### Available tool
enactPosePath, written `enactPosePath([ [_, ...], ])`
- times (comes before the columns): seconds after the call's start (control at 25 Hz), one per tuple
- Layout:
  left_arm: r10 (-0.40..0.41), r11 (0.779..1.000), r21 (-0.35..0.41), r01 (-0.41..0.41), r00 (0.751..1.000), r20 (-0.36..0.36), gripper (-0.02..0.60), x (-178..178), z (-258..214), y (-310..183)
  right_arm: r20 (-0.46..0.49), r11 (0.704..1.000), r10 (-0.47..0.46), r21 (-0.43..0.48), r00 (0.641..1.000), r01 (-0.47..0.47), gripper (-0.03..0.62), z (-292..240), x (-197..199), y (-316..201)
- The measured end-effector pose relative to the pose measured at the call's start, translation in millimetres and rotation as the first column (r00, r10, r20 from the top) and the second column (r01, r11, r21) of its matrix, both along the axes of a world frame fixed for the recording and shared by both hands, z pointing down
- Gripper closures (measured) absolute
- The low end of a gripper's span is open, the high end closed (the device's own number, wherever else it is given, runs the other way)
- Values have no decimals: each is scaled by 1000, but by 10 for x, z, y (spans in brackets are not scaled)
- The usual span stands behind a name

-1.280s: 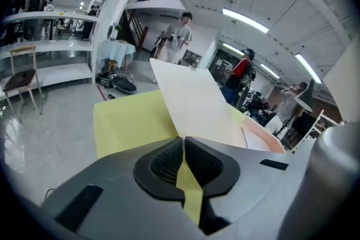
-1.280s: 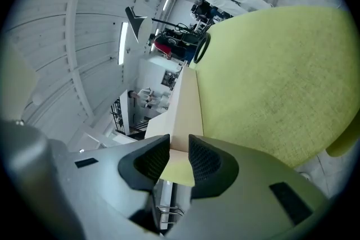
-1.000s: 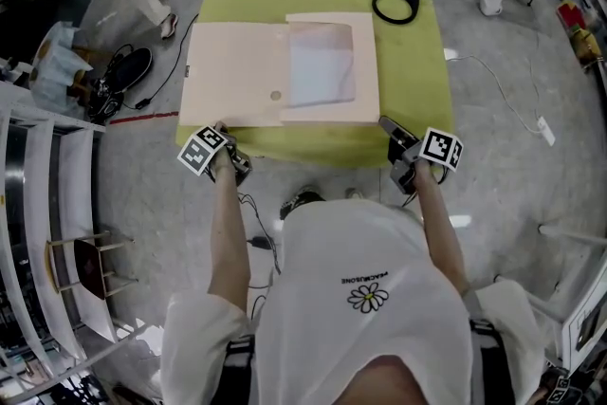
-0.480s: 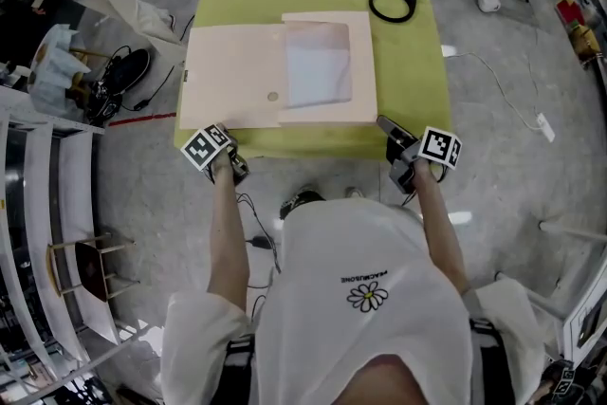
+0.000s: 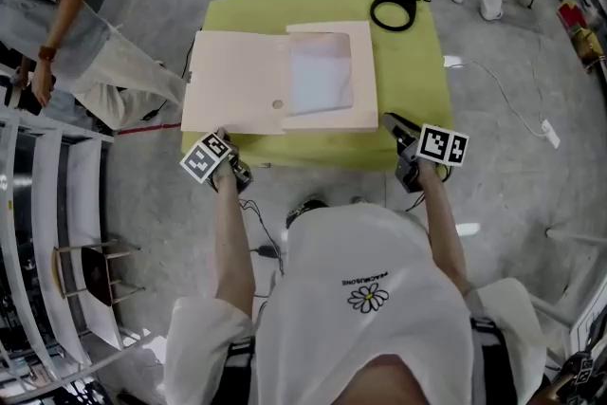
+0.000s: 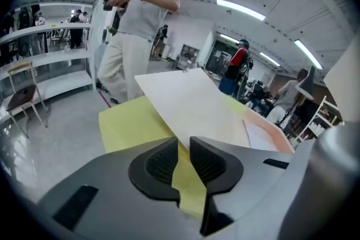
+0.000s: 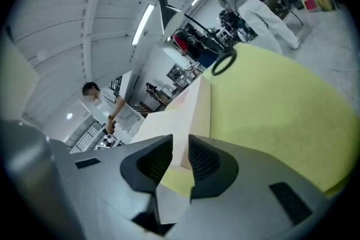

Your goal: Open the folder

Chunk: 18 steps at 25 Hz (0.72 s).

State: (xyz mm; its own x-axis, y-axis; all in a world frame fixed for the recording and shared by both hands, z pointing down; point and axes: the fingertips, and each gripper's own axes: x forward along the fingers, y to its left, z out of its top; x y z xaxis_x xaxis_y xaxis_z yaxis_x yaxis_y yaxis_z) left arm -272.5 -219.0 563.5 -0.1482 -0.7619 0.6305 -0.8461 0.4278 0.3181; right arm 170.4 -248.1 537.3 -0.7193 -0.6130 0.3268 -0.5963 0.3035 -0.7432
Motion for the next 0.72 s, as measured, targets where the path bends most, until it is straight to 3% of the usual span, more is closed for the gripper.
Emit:
enactPosePath([
  [0.24,13,987,157,-20,999,46,511,157,-558,75,-235,978,-28,194,972,75,531,-412,18,-102],
  [0.36,-32,959,282,21,999,37,511,188,-1000,152,-336,948,-9,295,942,114,531,-716,17,-107],
  [0.52,-83,868,493,54,996,38,511,369,-1727,167,-364,885,99,457,926,85,531,-1275,36,-165],
  [0.6,-75,821,571,8,993,94,511,547,-2094,154,-341,840,175,541,924,40,531,-1595,36,-166],
  [0.72,-51,733,671,-112,975,218,515,961,-2637,156,-301,761,275,649,913,-15,539,-2024,12,-99],
])
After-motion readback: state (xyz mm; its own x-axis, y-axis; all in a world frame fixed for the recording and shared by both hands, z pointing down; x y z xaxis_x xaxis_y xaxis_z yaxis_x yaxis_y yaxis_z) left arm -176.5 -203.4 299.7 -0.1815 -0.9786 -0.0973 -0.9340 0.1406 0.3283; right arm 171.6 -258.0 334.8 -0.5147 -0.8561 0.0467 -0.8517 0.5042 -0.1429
